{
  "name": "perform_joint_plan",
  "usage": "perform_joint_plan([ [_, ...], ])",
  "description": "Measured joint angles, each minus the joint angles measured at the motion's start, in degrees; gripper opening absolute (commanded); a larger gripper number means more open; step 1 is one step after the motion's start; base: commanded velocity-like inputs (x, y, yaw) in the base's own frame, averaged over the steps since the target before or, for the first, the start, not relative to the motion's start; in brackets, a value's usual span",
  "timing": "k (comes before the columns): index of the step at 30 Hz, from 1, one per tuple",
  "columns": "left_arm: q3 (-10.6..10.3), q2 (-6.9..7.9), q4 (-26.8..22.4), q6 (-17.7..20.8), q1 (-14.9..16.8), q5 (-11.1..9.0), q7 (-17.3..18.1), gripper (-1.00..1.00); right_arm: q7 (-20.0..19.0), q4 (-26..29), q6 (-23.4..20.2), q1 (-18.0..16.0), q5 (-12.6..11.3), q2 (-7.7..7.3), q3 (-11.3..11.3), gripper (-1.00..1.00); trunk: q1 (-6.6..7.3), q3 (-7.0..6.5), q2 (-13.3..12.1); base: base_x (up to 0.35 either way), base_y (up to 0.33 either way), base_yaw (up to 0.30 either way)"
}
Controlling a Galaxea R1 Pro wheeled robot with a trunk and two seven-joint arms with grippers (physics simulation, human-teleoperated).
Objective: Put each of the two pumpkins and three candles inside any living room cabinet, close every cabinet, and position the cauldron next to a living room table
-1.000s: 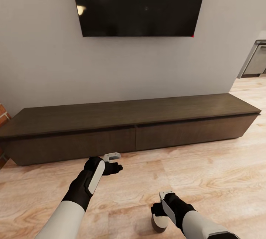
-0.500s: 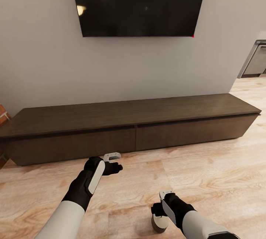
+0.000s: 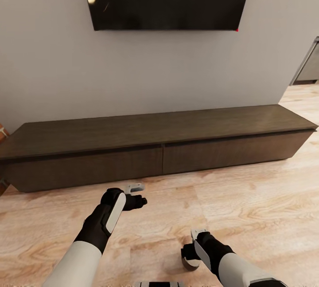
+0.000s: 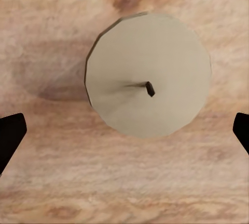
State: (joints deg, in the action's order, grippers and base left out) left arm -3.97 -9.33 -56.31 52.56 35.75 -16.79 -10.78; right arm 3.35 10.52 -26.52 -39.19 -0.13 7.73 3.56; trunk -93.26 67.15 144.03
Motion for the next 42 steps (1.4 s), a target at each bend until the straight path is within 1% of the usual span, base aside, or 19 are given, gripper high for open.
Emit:
perform_joint_plan([
  [16, 0.00, 0.00, 0.00, 0.00, 0.03, 0.00, 0.00, 1.00, 0.00, -0.08, 0.00, 0.00, 0.02, 0.01, 0.03, 1.00, -0.41, 3.55, 0.22, 0.000, 0.000, 0.000],
  [29, 0.00, 0.00, -0.03, -0.07, 0.00, 0.02, 0.00, 1.00, 0.00, -0.09, 0.00, 0.00, 0.06, 0.00, 0.03, 1.00, -0.41, 3.55, 0.22, 0.001, 0.000, 0.000],
  [36, -0.03, 0.00, 0.02, -0.09, 0.00, 0.07, 0.00, 1.00, 0.00, -0.09, 0.00, 0.00, 0.03, 0.00, 0.00, 1.00, -0.38, 3.55, 0.22, 0.205, 0.000, 0.000],
  [42, -0.03, 0.00, 0.04, -0.09, 0.01, 0.06, 0.00, 1.00, 0.00, -0.08, -0.01, 0.00, -0.02, -0.08, -0.20, 1.00, -0.41, 3.37, 0.22, 0.027, 0.000, -0.100],
])
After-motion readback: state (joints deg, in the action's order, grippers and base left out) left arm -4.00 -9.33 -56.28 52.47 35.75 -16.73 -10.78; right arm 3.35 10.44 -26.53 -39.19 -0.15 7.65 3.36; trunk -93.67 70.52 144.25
